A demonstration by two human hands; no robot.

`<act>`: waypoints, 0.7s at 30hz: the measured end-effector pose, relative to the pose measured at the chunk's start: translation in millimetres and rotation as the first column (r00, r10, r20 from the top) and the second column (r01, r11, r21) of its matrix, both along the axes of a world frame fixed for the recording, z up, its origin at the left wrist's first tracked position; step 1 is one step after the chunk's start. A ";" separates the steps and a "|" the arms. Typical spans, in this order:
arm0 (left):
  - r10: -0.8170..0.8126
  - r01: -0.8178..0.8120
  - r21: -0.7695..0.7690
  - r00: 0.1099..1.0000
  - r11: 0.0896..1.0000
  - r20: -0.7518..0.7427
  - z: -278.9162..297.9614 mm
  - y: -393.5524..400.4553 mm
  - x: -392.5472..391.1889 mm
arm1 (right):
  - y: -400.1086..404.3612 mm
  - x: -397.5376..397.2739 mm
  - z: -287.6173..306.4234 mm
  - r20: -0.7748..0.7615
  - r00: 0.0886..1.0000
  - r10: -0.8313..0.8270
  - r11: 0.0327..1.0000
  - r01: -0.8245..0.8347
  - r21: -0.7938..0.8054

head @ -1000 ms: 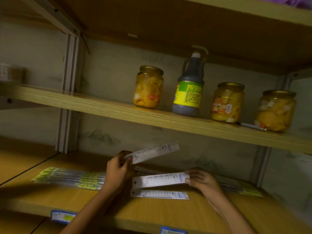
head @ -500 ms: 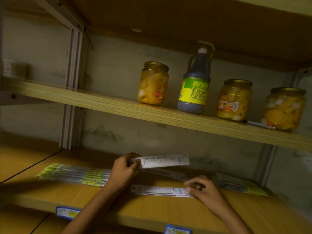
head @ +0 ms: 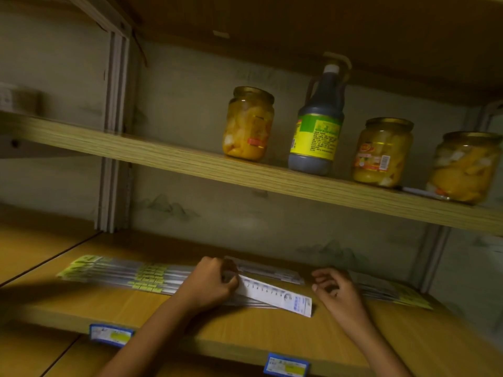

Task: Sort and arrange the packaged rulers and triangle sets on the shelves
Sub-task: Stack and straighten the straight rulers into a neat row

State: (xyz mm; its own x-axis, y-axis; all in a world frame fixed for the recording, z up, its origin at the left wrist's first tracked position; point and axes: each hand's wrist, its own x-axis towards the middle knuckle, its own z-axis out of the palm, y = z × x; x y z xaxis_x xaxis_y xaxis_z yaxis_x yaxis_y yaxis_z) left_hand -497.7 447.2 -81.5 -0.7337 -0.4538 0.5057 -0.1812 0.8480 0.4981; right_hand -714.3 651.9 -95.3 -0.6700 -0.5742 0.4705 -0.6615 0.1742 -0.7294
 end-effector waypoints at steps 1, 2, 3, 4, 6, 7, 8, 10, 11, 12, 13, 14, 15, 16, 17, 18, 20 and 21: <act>-0.012 0.012 -0.005 0.999 1.000 0.039 -1.0 0.2 -0.3 | 0.2 0.2 -0.4 -0.022 1.000 -0.015 1.000 0.015 0.022; -0.018 0.019 -0.008 0.996 1.000 0.082 -2.1 0.1 -0.6 | 0.3 -0.1 -0.7 -0.041 0.999 -0.022 0.999 0.023 0.041; -0.015 0.019 -0.028 0.993 0.999 0.114 -3.4 -0.2 -1.2 | 0.4 0.0 -0.3 -0.060 0.998 -0.021 0.998 0.025 0.061; -0.004 0.013 -0.067 0.990 0.998 0.138 -4.0 -0.1 -1.6 | 0.7 -0.1 0.5 -0.076 0.997 -0.017 0.996 0.023 0.083; 0.036 -0.006 -0.181 0.986 0.983 0.161 -4.0 0.6 -1.8 | 1.2 -1.8 4.2 -0.105 0.994 0.000 0.993 0.013 0.120; 0.065 -0.025 -0.252 0.986 0.967 0.156 -4.8 0.4 -2.3 | 1.6 -3.0 7.2 -0.117 0.993 0.011 0.991 0.005 0.137; 0.103 -0.050 -0.320 0.983 0.946 0.151 -6.1 -0.3 -3.0 | 1.6 -4.3 10.8 -0.128 0.992 0.024 0.989 -0.004 0.150; 0.174 -0.101 -0.403 0.973 0.910 0.149 -8.7 -1.7 -4.6 | 1.3 -6.7 19.3 -0.145 0.988 0.046 0.985 -0.021 0.173; 0.193 -0.120 -0.408 0.971 0.905 0.142 -9.6 -1.6 -5.3 | 1.4 -8.2 23.9 -0.155 0.986 0.055 0.983 -0.027 0.183; 0.201 -0.135 -0.397 0.971 0.908 0.128 -10.2 -1.3 -6.5 | 1.4 -10.5 27.8 -0.165 0.984 0.063 0.980 -0.030 0.196; 0.198 -0.145 -0.375 0.975 0.916 0.106 -9.9 -0.8 -7.7 | 1.7 -13.1 31.4 -0.176 0.982 0.070 0.976 -0.031 0.216; 0.191 -0.153 -0.339 0.978 0.928 0.080 -8.5 0.0 -8.8 | 2.0 -15.5 34.5 -0.185 0.980 0.079 0.970 -0.033 0.240; 0.181 -0.157 -0.291 0.982 0.944 0.058 -6.3 0.1 -10.1 | 2.2 -18.0 37.3 -0.192 0.977 0.087 0.964 -0.034 0.262; 0.170 -0.154 -0.238 0.984 0.959 0.046 -2.8 -0.7 -11.9 | 1.8 -20.8 39.7 -0.199 0.976 0.093 0.959 -0.034 0.280; 0.157 -0.145 -0.192 0.986 0.971 0.050 1.5 -3.3 -14.4 | 1.0 -23.1 42.0 -0.206 0.974 0.097 0.956 -0.033 0.293; 0.142 -0.130 -0.159 0.988 0.979 0.063 5.8 -7.9 -17.7 | -0.2 -24.9 43.9 -0.212 0.972 0.100 0.952 -0.031 0.304; 0.109 -0.098 -0.093 0.987 0.991 0.116 13.8 -21.1 -26.8 | -2.1 -25.2 47.4 -0.219 0.970 0.104 0.947 -0.030 0.320; 0.089 -0.081 -0.056 0.984 0.995 0.156 17.0 -28.7 -31.5 | -3.0 -24.6 48.4 -0.221 0.969 0.107 0.946 -0.031 0.322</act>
